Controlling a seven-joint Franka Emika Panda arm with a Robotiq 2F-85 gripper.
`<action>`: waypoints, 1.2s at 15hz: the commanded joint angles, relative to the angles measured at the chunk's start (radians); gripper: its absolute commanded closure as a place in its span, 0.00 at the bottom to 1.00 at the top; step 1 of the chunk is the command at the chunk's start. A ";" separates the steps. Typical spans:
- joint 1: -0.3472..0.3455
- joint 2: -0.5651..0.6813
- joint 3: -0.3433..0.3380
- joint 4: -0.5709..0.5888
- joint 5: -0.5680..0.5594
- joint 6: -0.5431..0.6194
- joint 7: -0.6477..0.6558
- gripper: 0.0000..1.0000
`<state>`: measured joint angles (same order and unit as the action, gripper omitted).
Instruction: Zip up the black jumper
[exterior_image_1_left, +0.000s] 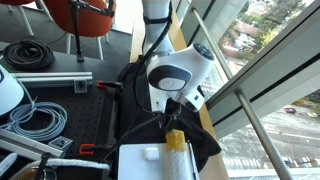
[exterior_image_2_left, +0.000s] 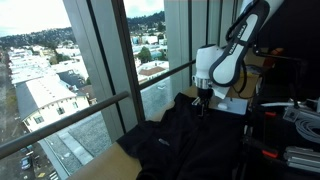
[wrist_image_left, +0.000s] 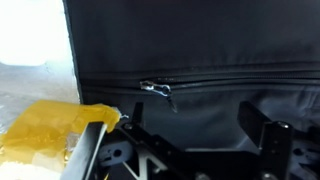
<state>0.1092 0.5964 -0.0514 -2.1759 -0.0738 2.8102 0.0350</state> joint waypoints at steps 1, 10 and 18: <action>0.017 -0.016 -0.011 -0.019 -0.017 -0.001 0.024 0.04; 0.027 -0.016 -0.039 -0.015 -0.027 -0.010 0.034 0.69; 0.067 -0.021 -0.108 -0.017 -0.080 -0.016 0.062 0.98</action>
<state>0.1465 0.5964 -0.1172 -2.1824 -0.1048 2.8090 0.0602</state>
